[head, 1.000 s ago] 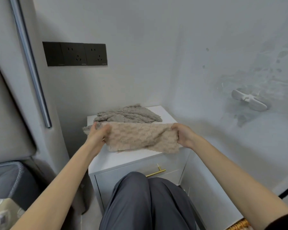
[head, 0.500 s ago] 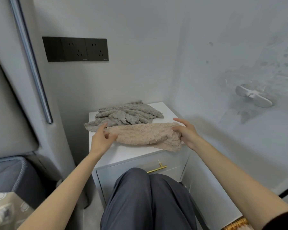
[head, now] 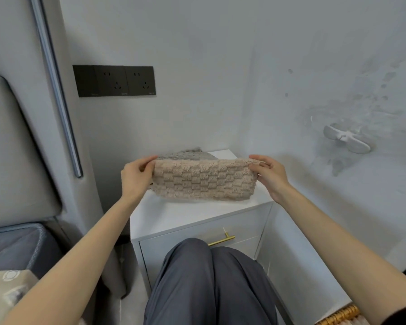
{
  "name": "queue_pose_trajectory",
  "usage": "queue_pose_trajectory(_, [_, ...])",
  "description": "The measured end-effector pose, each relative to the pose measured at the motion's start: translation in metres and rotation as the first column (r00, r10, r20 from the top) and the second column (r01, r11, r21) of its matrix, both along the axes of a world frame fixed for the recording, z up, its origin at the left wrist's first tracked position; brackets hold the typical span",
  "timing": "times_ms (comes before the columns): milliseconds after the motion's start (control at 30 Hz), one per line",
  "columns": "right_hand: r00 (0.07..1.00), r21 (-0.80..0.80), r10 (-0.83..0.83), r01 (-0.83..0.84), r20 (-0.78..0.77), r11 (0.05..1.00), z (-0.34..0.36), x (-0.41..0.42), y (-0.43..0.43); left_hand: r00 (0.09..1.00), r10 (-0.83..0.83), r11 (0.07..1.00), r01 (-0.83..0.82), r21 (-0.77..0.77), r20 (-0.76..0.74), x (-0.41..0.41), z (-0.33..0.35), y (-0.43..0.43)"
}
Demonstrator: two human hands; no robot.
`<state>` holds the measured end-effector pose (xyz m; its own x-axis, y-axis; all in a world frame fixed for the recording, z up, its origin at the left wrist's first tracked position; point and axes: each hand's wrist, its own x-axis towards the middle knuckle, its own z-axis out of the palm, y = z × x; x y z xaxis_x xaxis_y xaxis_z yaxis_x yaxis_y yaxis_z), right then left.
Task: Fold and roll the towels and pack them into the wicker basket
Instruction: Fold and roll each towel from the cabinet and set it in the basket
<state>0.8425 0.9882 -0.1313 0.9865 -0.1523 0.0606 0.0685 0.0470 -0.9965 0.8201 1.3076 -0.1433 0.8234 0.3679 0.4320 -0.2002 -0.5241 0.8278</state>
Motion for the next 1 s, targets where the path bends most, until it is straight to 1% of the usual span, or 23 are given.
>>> queue_pose_trajectory(33, [1.0,0.022,-0.011,0.011,0.007,1.0,0.002,0.0,-0.001,0.999,-0.039,0.992,0.037,-0.119,-0.008,0.002,0.004,-0.001])
queue_pose_trajectory(100, [1.0,0.076,-0.006,0.004,0.025,0.997,0.005,-0.001,-0.003,0.991,-0.129,0.939,0.114,-0.324,-0.027,0.003,0.012,-0.002])
queue_pose_trajectory(133, [0.999,0.103,0.008,-0.012,0.032,0.995,0.006,-0.003,-0.003,0.981,-0.188,0.902,0.158,-0.402,-0.036,0.003,0.015,-0.003])
queue_pose_trajectory(167, [0.999,0.124,0.025,-0.029,0.037,0.992,0.007,-0.004,-0.004,0.971,-0.236,0.877,0.195,-0.439,-0.041,0.002,0.017,-0.002])
queue_pose_trajectory(200, [0.999,0.13,0.037,-0.042,0.04,0.991,0.006,-0.005,-0.005,0.966,-0.255,0.879,0.212,-0.426,-0.047,0.001,0.018,0.0])
queue_pose_trajectory(267, [0.999,0.087,0.031,-0.034,0.039,0.996,0.003,-0.007,-0.009,0.974,-0.221,0.932,0.194,-0.307,-0.054,-0.001,0.016,0.005])
queue_pose_trajectory(367, [1.0,-0.069,0.012,-0.01,0.029,0.998,-0.005,-0.008,-0.015,0.983,-0.177,0.977,0.17,-0.129,-0.043,-0.006,0.008,0.009])
queue_pose_trajectory(433, [1.0,-0.172,0.022,-0.023,-0.01,0.985,-0.009,-0.009,-0.016,0.984,-0.166,0.985,0.162,-0.058,-0.071,-0.008,0.002,0.01])
queue_pose_trajectory(467, [0.998,-0.177,0.04,-0.049,-0.05,0.983,-0.011,-0.008,-0.016,0.981,-0.168,0.984,0.162,-0.068,-0.097,-0.008,-0.001,0.01])
queue_pose_trajectory(500, [0.992,-0.135,0.072,-0.085,-0.099,0.987,-0.013,-0.008,-0.016,0.974,-0.185,0.979,0.17,-0.114,-0.134,-0.008,-0.003,0.01])
queue_pose_trajectory(567, [0.97,-0.006,0.148,-0.152,-0.195,0.988,-0.017,-0.008,-0.016,0.938,-0.256,0.946,0.194,-0.261,-0.234,-0.007,-0.006,0.009])
queue_pose_trajectory(633, [0.951,0.077,0.183,-0.169,-0.248,0.983,-0.02,-0.006,-0.015,0.886,-0.347,0.891,0.209,-0.402,-0.308,-0.007,-0.009,0.009])
queue_pose_trajectory(700, [0.948,0.149,0.186,-0.151,-0.258,0.977,-0.021,-0.004,-0.014,0.858,-0.417,0.824,0.216,-0.524,-0.301,-0.008,-0.01,0.008])
queue_pose_trajectory(767, [0.954,0.206,0.144,-0.09,-0.263,0.974,-0.022,-0.003,-0.013,0.877,-0.409,0.781,0.194,-0.594,-0.252,-0.008,-0.012,0.007])
queue_pose_trajectory(800, [0.96,0.213,0.116,-0.061,-0.256,0.975,-0.022,-0.003,-0.013,0.899,-0.373,0.781,0.171,-0.601,-0.229,-0.008,-0.014,0.007])
queue_pose_trajectory(867, [0.974,0.189,0.068,-0.027,-0.214,0.982,-0.022,-0.003,-0.012,0.939,-0.285,0.814,0.13,-0.566,-0.193,-0.006,-0.016,0.007])
queue_pose_trajectory(933, [0.987,0.154,0.043,-0.019,-0.156,0.988,-0.022,-0.005,-0.011,0.957,-0.243,0.857,0.135,-0.498,-0.158,-0.004,-0.018,0.008])
queue_pose_trajectory(1000, [0.997,0.062,0.016,-0.011,-0.078,0.998,-0.021,-0.006,-0.011,0.964,-0.232,0.9,0.162,-0.405,-0.129,-0.003,-0.018,0.01])
